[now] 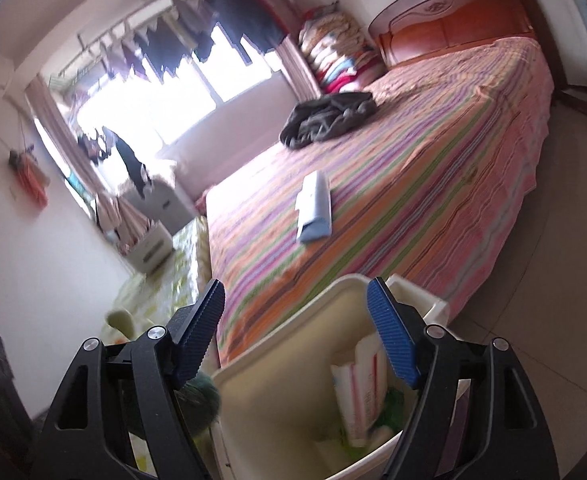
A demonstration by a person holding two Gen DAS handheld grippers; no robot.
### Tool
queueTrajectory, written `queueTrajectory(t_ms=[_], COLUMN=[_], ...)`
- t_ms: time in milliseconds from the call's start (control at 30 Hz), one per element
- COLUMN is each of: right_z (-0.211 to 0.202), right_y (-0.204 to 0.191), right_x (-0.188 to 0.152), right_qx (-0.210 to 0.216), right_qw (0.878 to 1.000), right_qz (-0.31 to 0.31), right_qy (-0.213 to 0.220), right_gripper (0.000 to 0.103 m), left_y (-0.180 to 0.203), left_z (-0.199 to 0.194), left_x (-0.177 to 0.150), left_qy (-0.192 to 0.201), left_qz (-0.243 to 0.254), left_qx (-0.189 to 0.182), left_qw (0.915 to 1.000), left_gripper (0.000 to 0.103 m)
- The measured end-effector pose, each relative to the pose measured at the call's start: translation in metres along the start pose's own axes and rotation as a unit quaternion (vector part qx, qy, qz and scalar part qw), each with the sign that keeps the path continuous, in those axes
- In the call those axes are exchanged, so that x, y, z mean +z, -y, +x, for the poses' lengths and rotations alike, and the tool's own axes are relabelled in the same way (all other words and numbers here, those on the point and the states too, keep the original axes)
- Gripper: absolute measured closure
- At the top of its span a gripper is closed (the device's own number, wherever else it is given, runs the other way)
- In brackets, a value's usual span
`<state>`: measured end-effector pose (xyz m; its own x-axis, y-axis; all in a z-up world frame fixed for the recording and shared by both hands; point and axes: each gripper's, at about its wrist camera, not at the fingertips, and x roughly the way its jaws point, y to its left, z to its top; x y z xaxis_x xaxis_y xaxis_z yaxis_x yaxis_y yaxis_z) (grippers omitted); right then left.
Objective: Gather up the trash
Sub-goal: 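Lower the green plush toy into the cream bin and open the left tool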
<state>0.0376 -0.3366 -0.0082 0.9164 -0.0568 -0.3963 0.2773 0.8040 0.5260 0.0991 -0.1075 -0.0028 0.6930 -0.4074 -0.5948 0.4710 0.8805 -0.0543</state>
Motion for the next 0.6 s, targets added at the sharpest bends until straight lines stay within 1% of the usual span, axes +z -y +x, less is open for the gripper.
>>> queueTrajectory(t_ms=[300, 500, 600], right_z=[-0.006, -0.017, -0.018], right_y=[0.007, 0.011, 0.013], right_x=[0.0, 0.003, 0.003], right_qx=[0.007, 0.01, 0.01], right_qw=[1.0, 0.998, 0.998], right_qz=[0.023, 0.035, 0.039], right_qy=[0.015, 0.042, 0.044], right_gripper=[0.028, 0.028, 0.028], left_y=[0.029, 0.048, 0.052], left_z=[0.019, 0.027, 0.029], left_x=[0.004, 0.008, 0.012], left_qy=[-0.014, -0.013, -0.012], left_qz=[0.019, 0.041, 0.038], left_qx=[-0.024, -0.023, -0.039], left_qw=[0.9994, 0.9988, 0.9985], left_gripper=[0.048, 0.046, 0.046])
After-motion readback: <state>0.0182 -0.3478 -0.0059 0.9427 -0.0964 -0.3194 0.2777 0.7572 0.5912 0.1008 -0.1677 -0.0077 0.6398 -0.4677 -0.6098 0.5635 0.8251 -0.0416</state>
